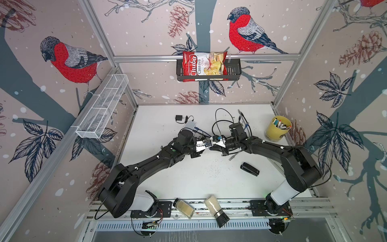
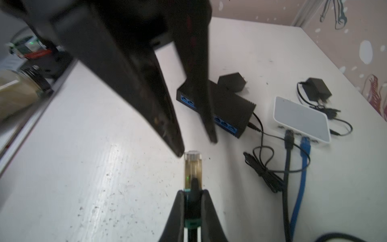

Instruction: Insert the plug into the switch port

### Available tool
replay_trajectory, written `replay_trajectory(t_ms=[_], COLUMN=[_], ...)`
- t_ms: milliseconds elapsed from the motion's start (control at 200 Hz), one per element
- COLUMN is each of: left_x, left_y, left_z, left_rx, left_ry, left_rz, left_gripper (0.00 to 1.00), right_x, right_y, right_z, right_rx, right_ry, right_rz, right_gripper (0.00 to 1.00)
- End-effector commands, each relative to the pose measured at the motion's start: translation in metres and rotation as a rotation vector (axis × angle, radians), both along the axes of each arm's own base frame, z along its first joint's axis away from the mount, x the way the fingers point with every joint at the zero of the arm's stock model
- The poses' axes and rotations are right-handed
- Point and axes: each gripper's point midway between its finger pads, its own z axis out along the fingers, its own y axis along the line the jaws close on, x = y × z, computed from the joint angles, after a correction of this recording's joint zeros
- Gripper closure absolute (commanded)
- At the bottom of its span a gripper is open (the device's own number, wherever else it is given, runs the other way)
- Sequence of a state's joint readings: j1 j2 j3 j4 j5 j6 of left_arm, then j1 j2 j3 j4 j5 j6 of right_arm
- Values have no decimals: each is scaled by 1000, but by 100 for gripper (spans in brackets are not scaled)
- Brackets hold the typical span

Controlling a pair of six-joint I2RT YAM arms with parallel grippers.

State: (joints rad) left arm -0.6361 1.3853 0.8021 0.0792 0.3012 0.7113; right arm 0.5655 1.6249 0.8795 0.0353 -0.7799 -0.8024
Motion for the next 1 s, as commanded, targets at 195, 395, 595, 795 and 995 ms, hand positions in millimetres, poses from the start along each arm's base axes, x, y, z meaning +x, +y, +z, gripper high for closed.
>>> replay_trajectory(t_ms=[195,395,595,795,995], left_x=[30,49,70,75,82], left_y=[24,36,65,85,101], left_z=[46,46,-19,-48,-66], left_rx=[-277,-392,-309,-341,-380], left_ry=[198,407,605,652,727], left_rz=[243,472,830,1000,1081], left_gripper=[64,63,61,42,38], right_x=[26,17,9,5,11], right_y=[1,13,24,39,51], right_z=[6,-5,-21,-36,-44], right_rx=[-6,-76,-114,-150,-169], right_ry=[-36,-68,-64,-46,-55], right_rz=[-251,-307,-363,-418,-467], right_gripper=[95,95,95,96,96])
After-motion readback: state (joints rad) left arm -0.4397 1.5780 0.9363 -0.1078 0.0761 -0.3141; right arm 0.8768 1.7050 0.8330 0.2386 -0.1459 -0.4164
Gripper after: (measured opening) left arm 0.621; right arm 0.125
